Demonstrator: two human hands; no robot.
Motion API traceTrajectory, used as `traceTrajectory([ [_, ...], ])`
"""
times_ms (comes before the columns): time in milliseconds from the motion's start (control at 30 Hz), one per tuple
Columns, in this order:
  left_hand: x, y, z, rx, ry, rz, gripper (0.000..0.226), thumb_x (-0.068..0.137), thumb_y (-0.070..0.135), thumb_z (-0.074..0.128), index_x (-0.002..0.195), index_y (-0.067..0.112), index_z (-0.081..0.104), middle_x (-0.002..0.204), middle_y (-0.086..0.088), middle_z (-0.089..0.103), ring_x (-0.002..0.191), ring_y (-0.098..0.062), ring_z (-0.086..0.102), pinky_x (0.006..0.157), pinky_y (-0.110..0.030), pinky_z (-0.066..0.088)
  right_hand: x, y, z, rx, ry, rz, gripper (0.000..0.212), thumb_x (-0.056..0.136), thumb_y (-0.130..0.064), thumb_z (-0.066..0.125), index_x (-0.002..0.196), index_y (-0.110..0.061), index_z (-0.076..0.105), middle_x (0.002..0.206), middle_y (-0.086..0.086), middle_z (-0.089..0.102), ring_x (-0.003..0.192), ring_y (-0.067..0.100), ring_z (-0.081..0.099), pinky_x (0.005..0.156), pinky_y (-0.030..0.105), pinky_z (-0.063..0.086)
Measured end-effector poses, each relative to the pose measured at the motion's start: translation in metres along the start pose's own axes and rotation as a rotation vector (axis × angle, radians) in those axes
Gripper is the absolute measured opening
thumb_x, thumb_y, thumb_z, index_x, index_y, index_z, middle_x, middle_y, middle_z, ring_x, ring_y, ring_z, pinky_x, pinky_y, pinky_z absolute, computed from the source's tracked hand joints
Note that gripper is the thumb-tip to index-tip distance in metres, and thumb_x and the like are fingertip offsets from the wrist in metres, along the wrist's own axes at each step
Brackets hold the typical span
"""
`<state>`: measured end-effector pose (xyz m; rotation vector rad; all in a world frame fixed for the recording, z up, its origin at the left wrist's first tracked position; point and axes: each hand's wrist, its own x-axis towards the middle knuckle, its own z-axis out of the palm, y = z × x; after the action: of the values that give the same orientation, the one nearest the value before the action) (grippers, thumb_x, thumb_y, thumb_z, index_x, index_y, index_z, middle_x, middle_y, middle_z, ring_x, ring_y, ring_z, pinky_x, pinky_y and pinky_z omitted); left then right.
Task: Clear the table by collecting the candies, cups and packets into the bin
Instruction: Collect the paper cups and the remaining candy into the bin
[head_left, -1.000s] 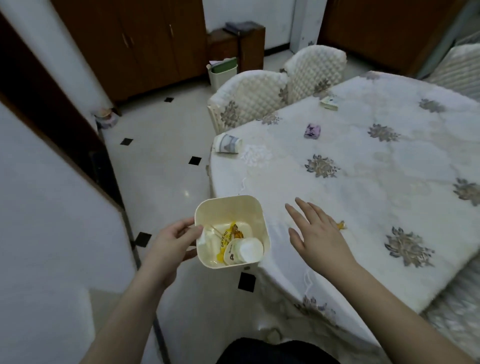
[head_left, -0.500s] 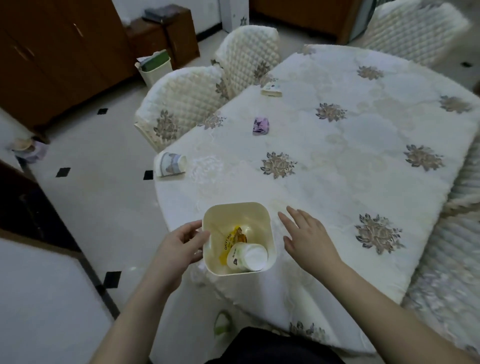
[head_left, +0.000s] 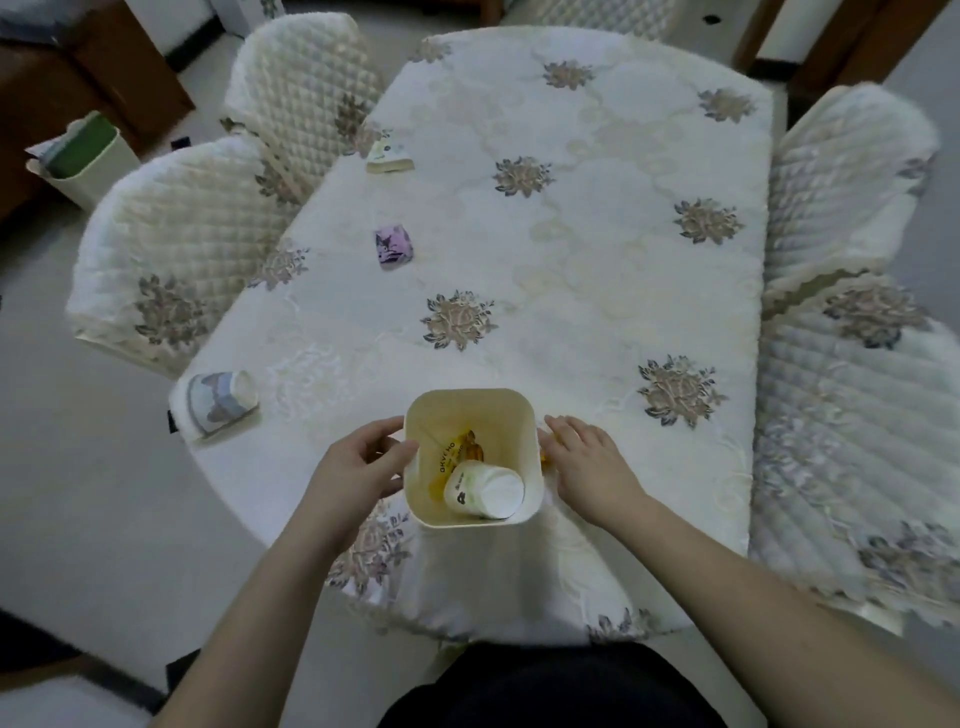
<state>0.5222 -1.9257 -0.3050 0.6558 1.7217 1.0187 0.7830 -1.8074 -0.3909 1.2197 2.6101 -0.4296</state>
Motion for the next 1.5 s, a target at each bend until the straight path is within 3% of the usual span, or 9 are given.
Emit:
traceTrajectory([
  [200,0.004,-0.009,-0.004,-0.008,-0.040,-0.009,0.026,0.094,0.025,0.066,0.120,0.025,0.071,0.098,-0.011,0.075,0.092,-0.023,0.074,0.072,-0.034,0.060,0.007,0.001,0.011,-0.027,0.021,-0.035,0.055,0.094,-0.018,0.037,0.148,-0.021,0.025,0.158,0.003,0.020,0.145,0.025,0.016,0.117,0.041,0.008],
  [333,0.003,-0.017,0.002,-0.053,0.005,-0.008,0.023,0.095,0.020,0.066,0.114,0.030,0.072,0.096,-0.008,0.075,0.088,-0.017,0.074,0.069,-0.029,0.058,0.011,0.002,0.012,-0.056,0.057,-0.042,0.041,0.093,-0.016,0.042,0.133,-0.016,0.047,0.144,0.011,0.043,0.138,0.029,0.031,0.115,0.041,0.017],
  [500,0.001,-0.022,0.009,-0.104,0.062,-0.002,0.023,0.095,0.017,0.064,0.114,0.027,0.073,0.093,-0.004,0.077,0.078,-0.009,0.072,0.068,-0.029,0.058,0.009,0.008,0.009,-0.159,0.114,-0.013,0.017,0.077,-0.018,0.064,0.094,-0.015,0.062,0.093,0.007,0.061,0.091,0.029,0.059,0.090,0.038,0.046],
  [633,-0.002,-0.024,0.016,-0.102,0.078,-0.002,0.026,0.095,0.018,0.064,0.119,0.023,0.071,0.099,-0.014,0.074,0.079,-0.013,0.073,0.064,-0.024,0.060,0.003,0.014,0.011,-0.218,0.169,0.035,0.020,0.064,-0.013,0.075,0.080,-0.014,0.063,0.077,0.005,0.061,0.073,0.026,0.060,0.074,0.033,0.051],
  [800,-0.006,-0.026,0.018,-0.103,0.099,0.017,0.026,0.093,0.020,0.067,0.118,0.025,0.072,0.102,-0.015,0.073,0.083,-0.016,0.073,0.067,-0.027,0.060,-0.004,0.026,-0.002,0.038,0.082,0.158,0.018,0.090,-0.017,0.048,0.106,-0.013,0.054,0.105,0.006,0.058,0.095,0.027,0.054,0.074,0.034,0.036],
  [1033,-0.012,-0.025,0.032,-0.105,0.107,0.040,0.031,0.080,0.034,0.071,0.111,0.033,0.072,0.094,-0.013,0.074,0.090,-0.024,0.072,0.075,-0.036,0.062,-0.049,0.021,-0.071,0.312,0.226,0.207,0.022,0.092,-0.032,0.051,0.109,-0.022,0.058,0.099,-0.002,0.059,0.087,0.020,0.058,0.071,0.035,0.046],
  [1133,-0.015,-0.023,0.037,-0.106,0.091,0.041,0.033,0.084,0.031,0.072,0.117,0.027,0.072,0.090,-0.012,0.071,0.087,-0.021,0.071,0.070,-0.029,0.061,-0.071,-0.003,-0.105,0.393,0.318,0.112,0.022,0.090,-0.033,0.055,0.109,-0.024,0.060,0.095,-0.005,0.060,0.084,0.015,0.058,0.070,0.031,0.046],
  [1300,-0.026,-0.022,0.045,-0.099,0.061,0.052,0.030,0.090,0.027,0.069,0.120,0.026,0.072,0.099,-0.015,0.073,0.094,-0.026,0.073,0.072,-0.030,0.061,-0.096,-0.052,-0.128,0.401,0.354,-0.075,0.025,0.088,-0.032,0.057,0.111,-0.022,0.060,0.097,-0.004,0.061,0.085,0.017,0.058,0.072,0.034,0.049],
  [1500,-0.043,-0.021,0.052,-0.134,0.059,0.067,0.024,0.091,0.027,0.069,0.115,0.028,0.074,0.097,-0.012,0.075,0.087,-0.019,0.074,0.070,-0.029,0.061,-0.095,-0.073,-0.117,0.297,0.323,-0.096,0.030,0.092,-0.039,0.049,0.120,-0.029,0.053,0.108,-0.008,0.058,0.098,0.015,0.054,0.070,0.028,0.039],
])
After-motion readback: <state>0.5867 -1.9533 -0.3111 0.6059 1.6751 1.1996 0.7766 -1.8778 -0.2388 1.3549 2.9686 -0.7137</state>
